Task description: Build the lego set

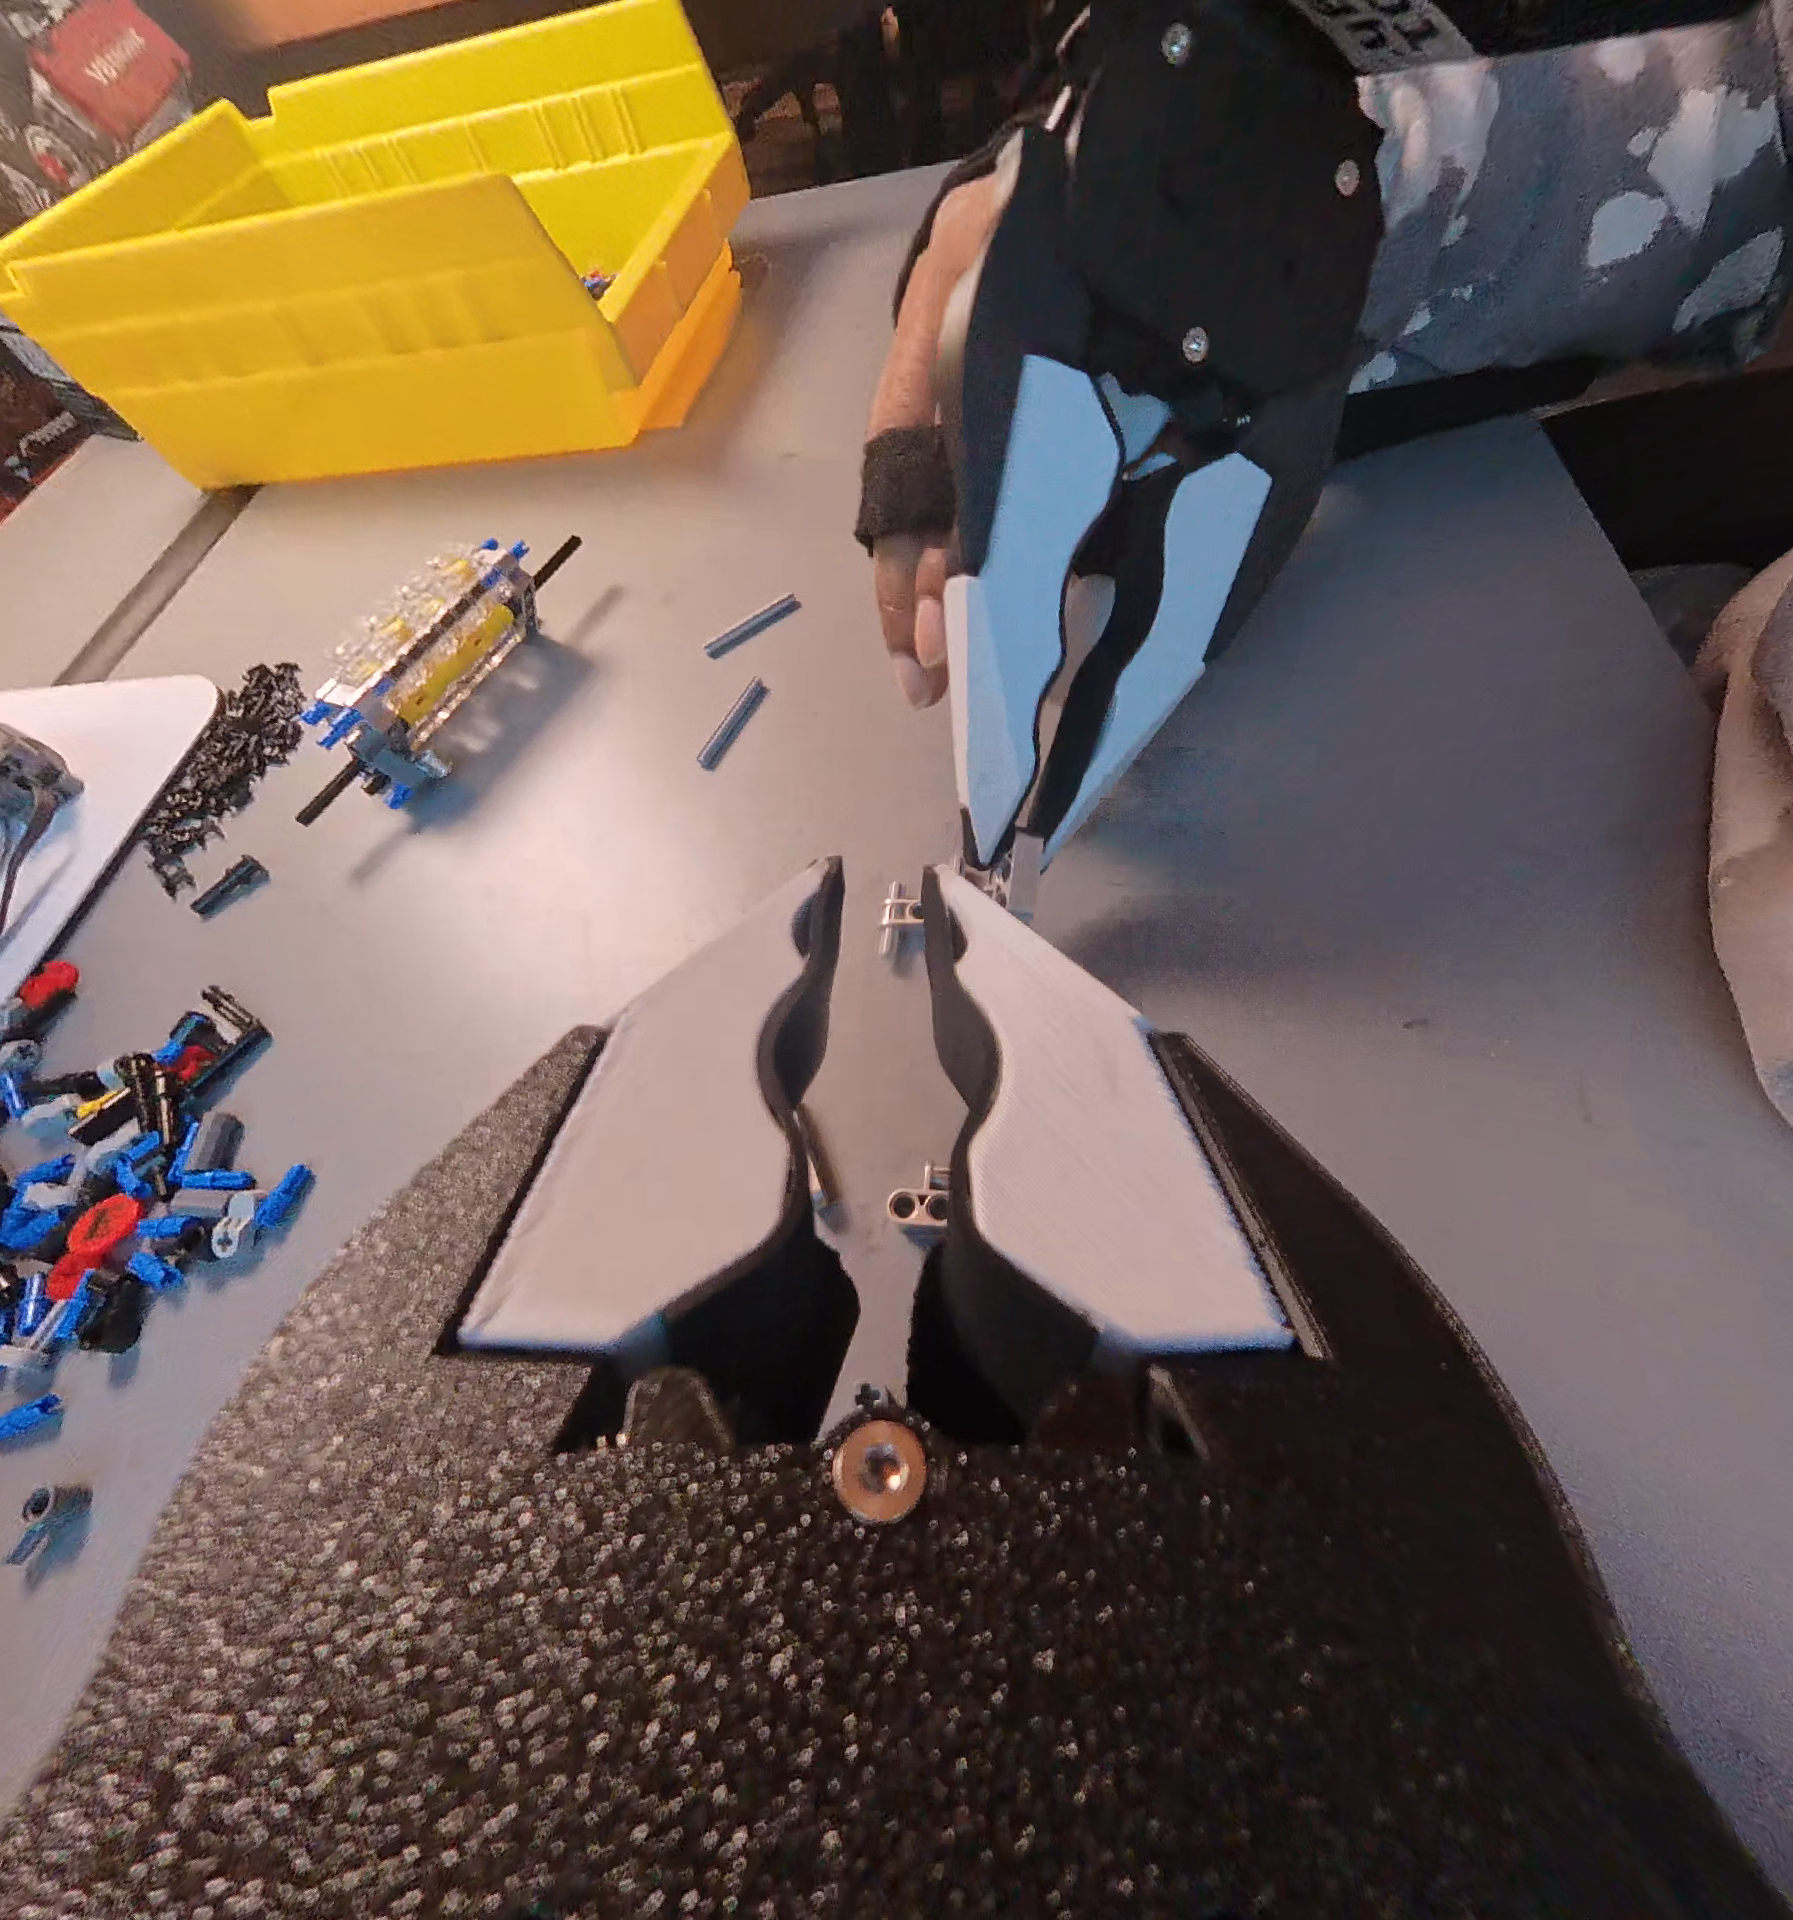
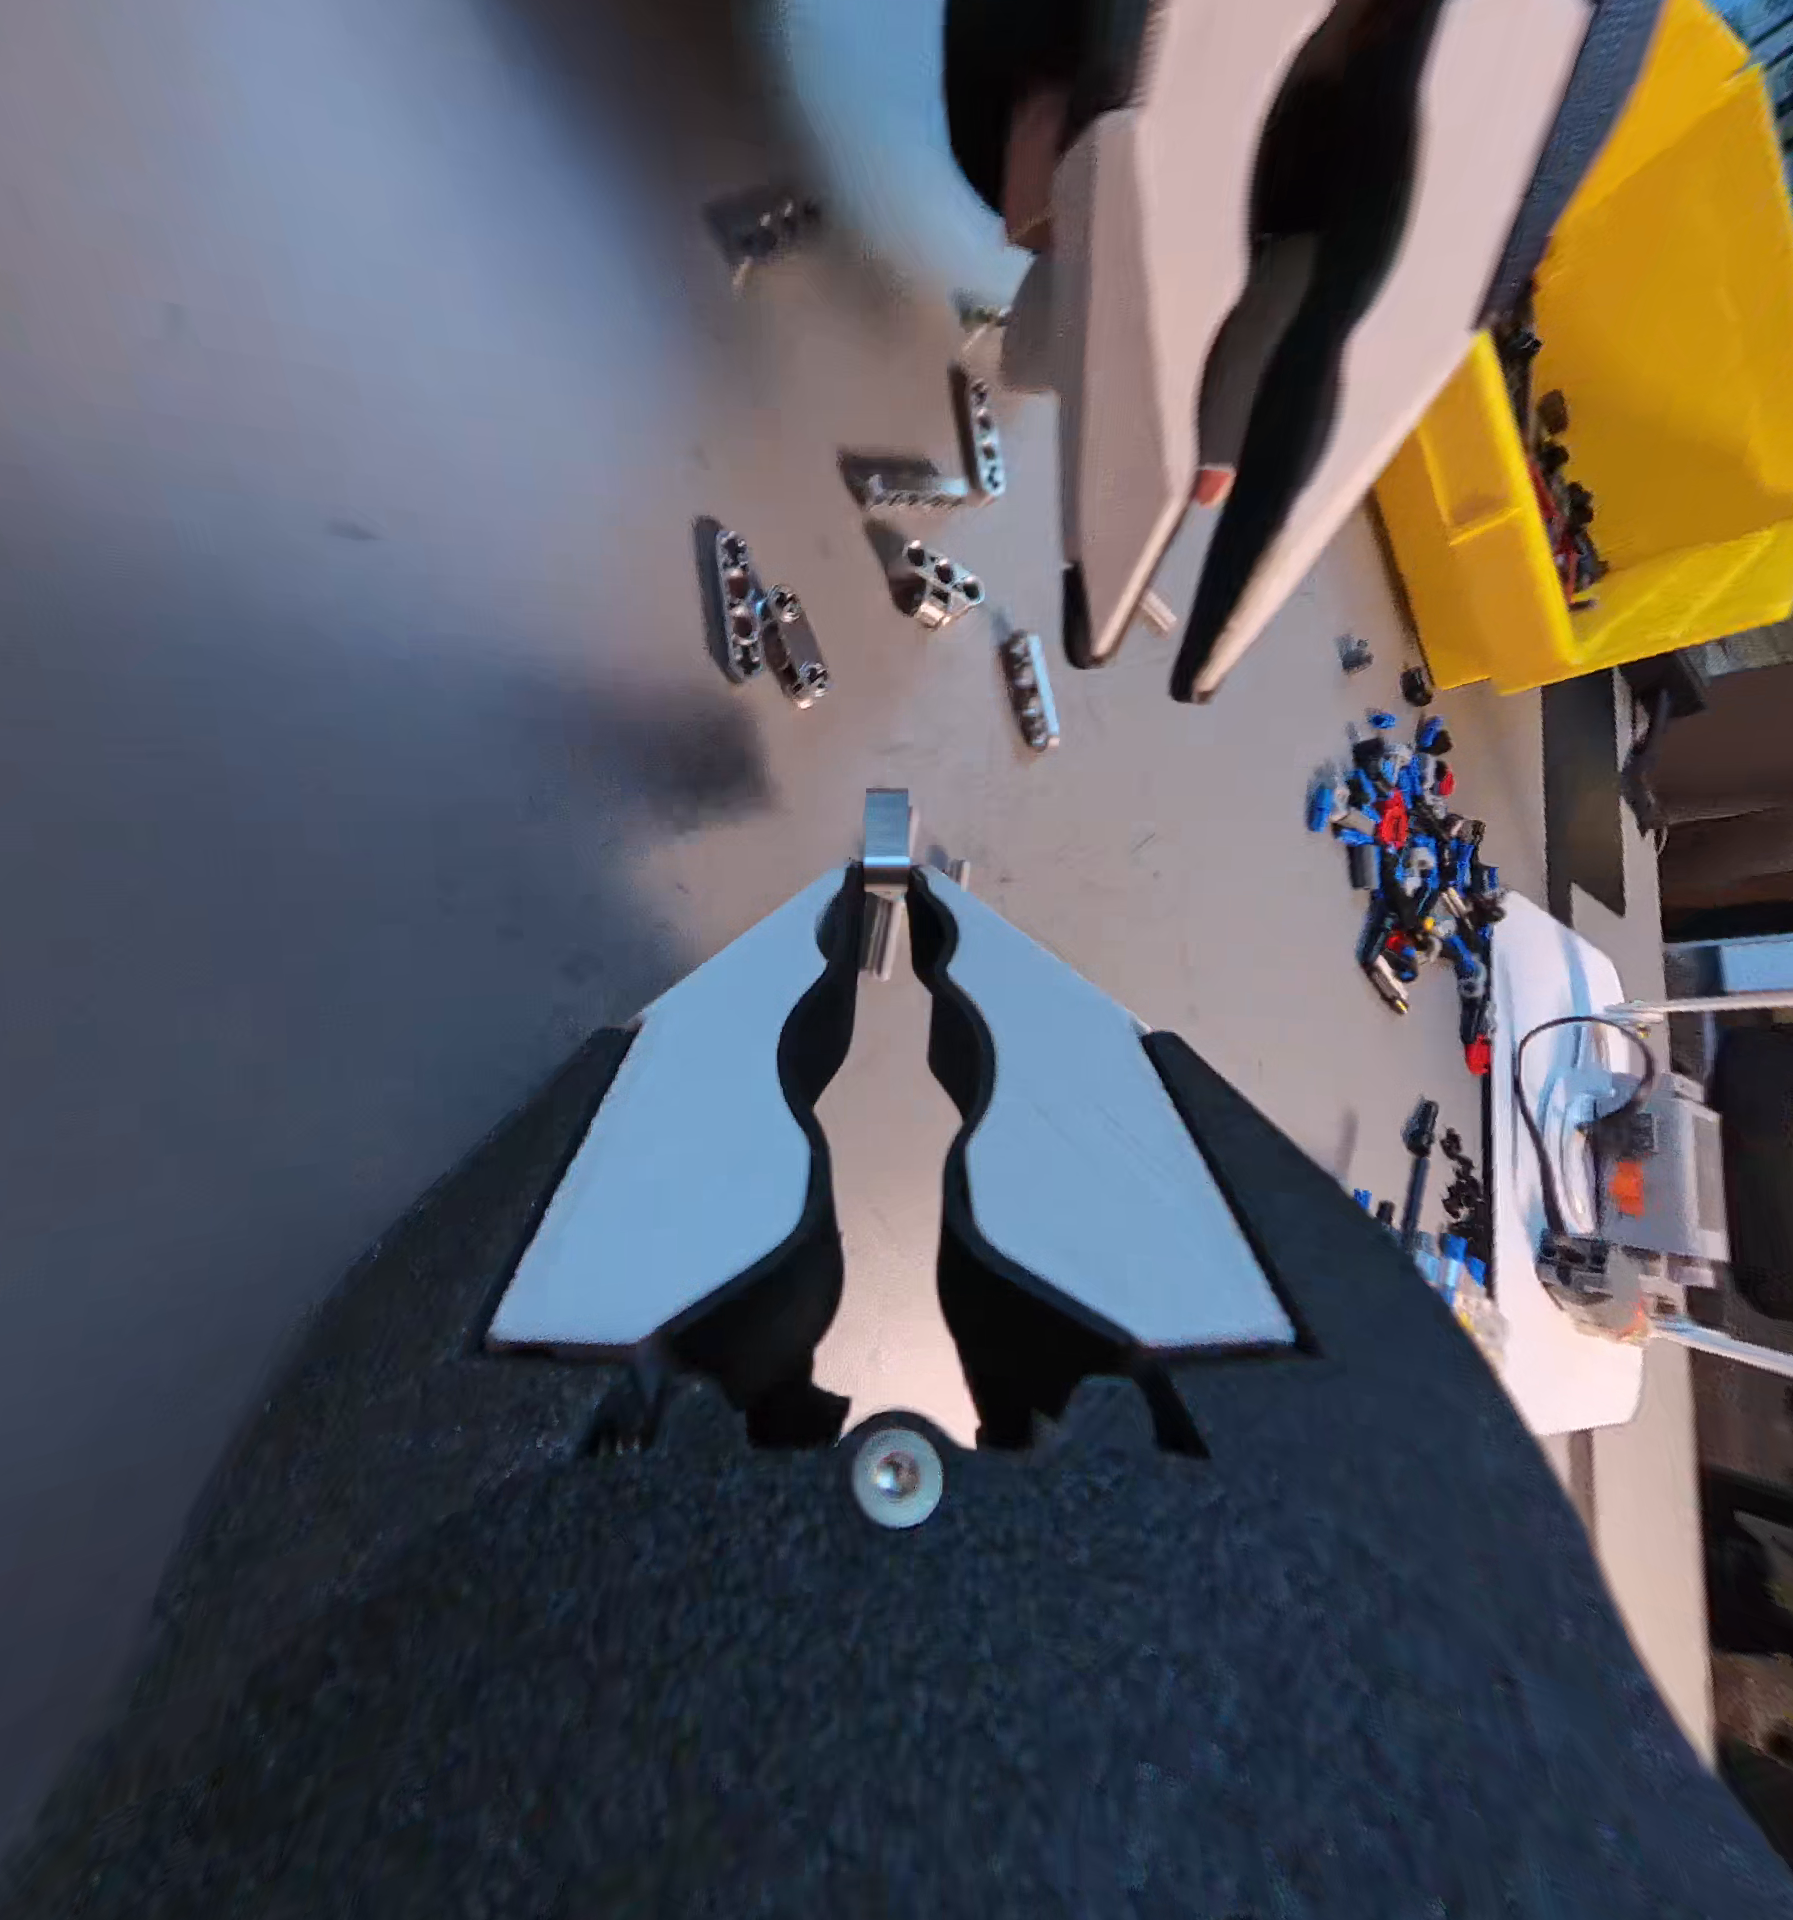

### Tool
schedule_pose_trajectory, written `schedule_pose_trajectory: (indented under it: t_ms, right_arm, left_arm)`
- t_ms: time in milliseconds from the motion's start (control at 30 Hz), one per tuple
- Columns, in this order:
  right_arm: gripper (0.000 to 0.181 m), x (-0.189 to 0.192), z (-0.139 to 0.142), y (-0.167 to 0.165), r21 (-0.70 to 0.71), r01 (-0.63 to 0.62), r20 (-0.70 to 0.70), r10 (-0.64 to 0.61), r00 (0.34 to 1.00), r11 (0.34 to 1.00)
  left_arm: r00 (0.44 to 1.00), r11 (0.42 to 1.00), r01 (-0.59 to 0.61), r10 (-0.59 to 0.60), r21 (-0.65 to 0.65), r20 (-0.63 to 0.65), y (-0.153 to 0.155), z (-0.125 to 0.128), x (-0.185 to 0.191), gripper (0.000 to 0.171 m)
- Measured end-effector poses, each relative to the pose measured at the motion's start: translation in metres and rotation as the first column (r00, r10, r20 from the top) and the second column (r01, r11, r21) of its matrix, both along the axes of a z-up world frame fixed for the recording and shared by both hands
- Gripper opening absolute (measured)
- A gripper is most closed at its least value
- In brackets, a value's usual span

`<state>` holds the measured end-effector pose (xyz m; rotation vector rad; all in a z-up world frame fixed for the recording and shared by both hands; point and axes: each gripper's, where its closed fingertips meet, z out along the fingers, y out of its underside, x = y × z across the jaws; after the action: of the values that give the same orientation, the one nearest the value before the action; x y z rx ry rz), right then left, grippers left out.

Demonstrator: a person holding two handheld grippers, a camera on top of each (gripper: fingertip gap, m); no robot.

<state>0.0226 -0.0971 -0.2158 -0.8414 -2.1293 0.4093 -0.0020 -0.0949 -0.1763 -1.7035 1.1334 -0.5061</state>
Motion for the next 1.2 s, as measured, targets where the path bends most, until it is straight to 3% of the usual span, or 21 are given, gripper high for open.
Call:
schedule_pose_trajectory:
  t_ms: [100,200,300,433,533,733,1200]
  right_arm:
    - [0.006,0.002,-0.015,0.000,0.098,-0.022,0.059,0.017,0.998,0.995]
    - [0.008,0.003,-0.015,-0.001,0.104,-0.020,0.065,0.014,0.998,0.994]
    - [0.022,0.007,-0.012,-0.011,-0.022,-0.030,0.072,0.032,0.997,0.999]
    - [0.022,0.011,-0.001,-0.015,-0.198,-0.007,0.059,0.019,0.998,0.980]
    - [0.018,0.013,-0.002,-0.011,-0.240,0.024,0.081,-0.004,0.997,0.971]
    - [0.011,0.011,-0.018,-0.012,-0.211,0.047,0.138,-0.018,0.990,0.976]
    - [0.007,0.005,-0.019,-0.001,-0.202,0.124,0.136,-0.097,0.986,0.971]
  left_arm:
    - [0.999,1.000,0.001,-0.001,-0.007,-0.042,0.000,-0.009,0.001,0.013]
    - [0.996,1.000,0.005,-0.007,-0.014,-0.088,-0.001,-0.017,0.003,0.013]
    - [0.996,1.000,-0.002,0.000,-0.021,-0.092,0.000,-0.019,0.001,0.013]
    - [0.996,0.999,-0.025,0.023,-0.028,-0.081,0.003,-0.017,-0.003,0.012]
    - [0.996,0.999,-0.040,0.037,-0.034,-0.079,0.006,-0.017,-0.006,0.012]
    - [0.995,0.997,-0.058,0.054,-0.045,-0.082,0.008,-0.019,-0.009,0.012]
    - [0.994,0.995,-0.079,0.074,-0.053,-0.080,0.010,-0.018,-0.013,0.011]
